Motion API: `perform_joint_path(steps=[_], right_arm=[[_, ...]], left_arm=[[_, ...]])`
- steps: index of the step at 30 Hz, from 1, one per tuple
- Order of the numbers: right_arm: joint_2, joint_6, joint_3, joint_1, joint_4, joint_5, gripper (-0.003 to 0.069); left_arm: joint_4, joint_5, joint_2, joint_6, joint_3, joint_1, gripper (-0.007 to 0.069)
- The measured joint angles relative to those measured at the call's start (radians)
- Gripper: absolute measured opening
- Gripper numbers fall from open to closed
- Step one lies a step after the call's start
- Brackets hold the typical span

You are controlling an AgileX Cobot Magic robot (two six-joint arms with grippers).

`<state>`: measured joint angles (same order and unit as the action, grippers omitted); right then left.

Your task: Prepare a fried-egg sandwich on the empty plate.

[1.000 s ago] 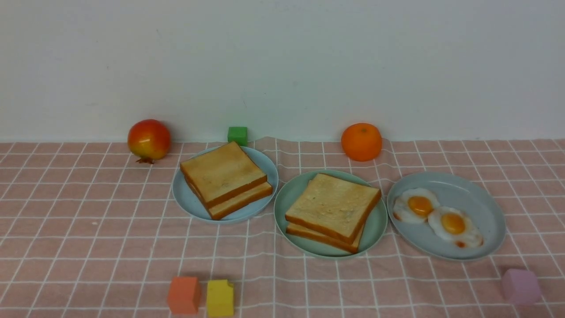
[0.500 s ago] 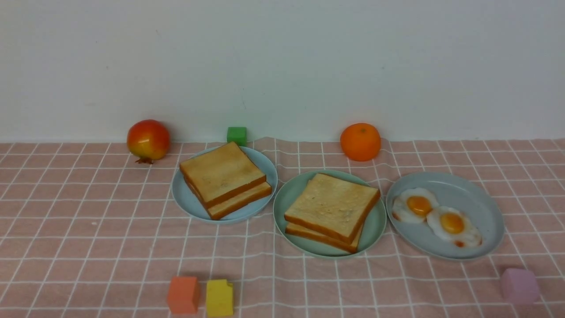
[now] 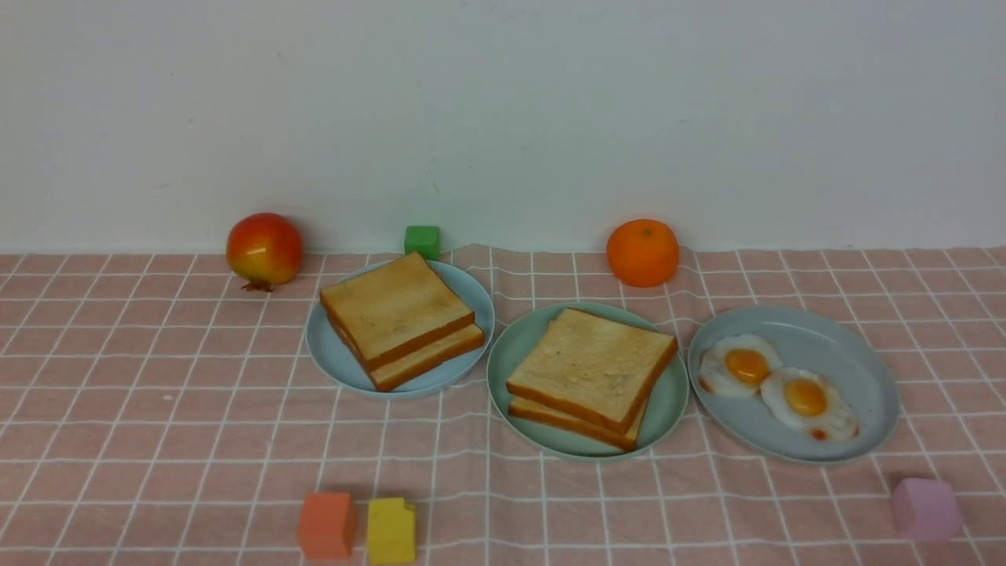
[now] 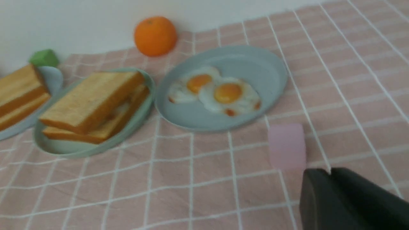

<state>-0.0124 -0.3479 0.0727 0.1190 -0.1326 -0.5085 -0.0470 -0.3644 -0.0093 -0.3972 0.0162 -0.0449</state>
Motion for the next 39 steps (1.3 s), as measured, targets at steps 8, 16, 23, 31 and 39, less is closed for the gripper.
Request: perform_joint_path(steps=[8,16,23,31,39], right_arm=[[-0.001,0.037,-0.090,-0.192,0.041,0.090,0.0096],[-0.001,0.134,-0.091,-0.204,0.035,0.099,0.0109],[-0.001,0.138,-0.092,-0.205,0.021,0.102,0.0117],[-0.001,0.139,-0.092,-0.205,0.021,0.102,0.0125],[-0.001,0.140,-0.092,-0.205,0.021,0.102,0.0136]], left_arm=[[-0.001,0.000,0.000,0.000,0.000,0.000,0.0023],[-0.001,0.000,0.000,0.000,0.000,0.000,0.0034],[-0.001,0.000,0.000,0.000,0.000,0.000,0.0043],[-0.001,0.000,0.000,0.000,0.000,0.000,0.0052],[-0.001,0.000,0.000,0.000,0.000,0.000,0.0063]])
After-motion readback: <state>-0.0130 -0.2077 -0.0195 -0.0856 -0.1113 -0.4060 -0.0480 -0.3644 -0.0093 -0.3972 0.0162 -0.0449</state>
